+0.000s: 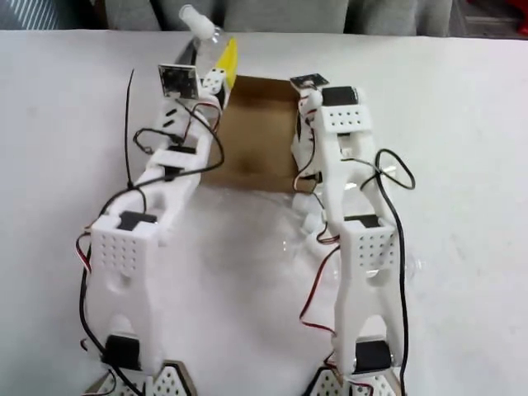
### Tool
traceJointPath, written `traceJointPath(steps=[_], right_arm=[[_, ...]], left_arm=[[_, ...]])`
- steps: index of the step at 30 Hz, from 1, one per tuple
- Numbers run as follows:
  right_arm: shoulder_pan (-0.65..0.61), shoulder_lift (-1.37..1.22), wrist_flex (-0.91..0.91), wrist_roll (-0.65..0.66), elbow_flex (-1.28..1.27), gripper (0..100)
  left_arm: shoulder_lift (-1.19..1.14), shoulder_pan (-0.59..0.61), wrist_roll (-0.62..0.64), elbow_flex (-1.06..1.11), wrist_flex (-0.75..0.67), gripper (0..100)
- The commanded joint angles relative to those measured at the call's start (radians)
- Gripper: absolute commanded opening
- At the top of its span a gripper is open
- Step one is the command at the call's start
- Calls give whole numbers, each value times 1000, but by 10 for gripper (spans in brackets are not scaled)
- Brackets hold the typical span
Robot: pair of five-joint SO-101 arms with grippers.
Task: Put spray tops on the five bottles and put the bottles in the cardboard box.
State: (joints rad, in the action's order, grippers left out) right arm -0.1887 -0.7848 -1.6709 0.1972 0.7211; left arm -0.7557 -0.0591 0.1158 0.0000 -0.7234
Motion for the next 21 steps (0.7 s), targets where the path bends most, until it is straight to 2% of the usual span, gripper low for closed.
traceJointPath(steps=[1, 7, 11, 14, 16, 21], right_arm=[[-22, 165, 28, 14, -130, 18], [-27, 479, 325, 15, -603, 17], [-36, 619, 493, 17, -809, 36], [-36, 624, 529, 17, -842, 122], [-31, 602, 529, 17, -841, 171], [-5, 558, 556, 17, -819, 202]], left_arm=[[16, 7, -11, -35, 5, 22], [16, 5, -11, -31, 6, 22], [18, 5, -12, -32, 75, 23], [18, 12, -17, -31, 103, 24], [18, 13, -68, -29, 104, 24], [27, 5, -153, 25, 95, 24]])
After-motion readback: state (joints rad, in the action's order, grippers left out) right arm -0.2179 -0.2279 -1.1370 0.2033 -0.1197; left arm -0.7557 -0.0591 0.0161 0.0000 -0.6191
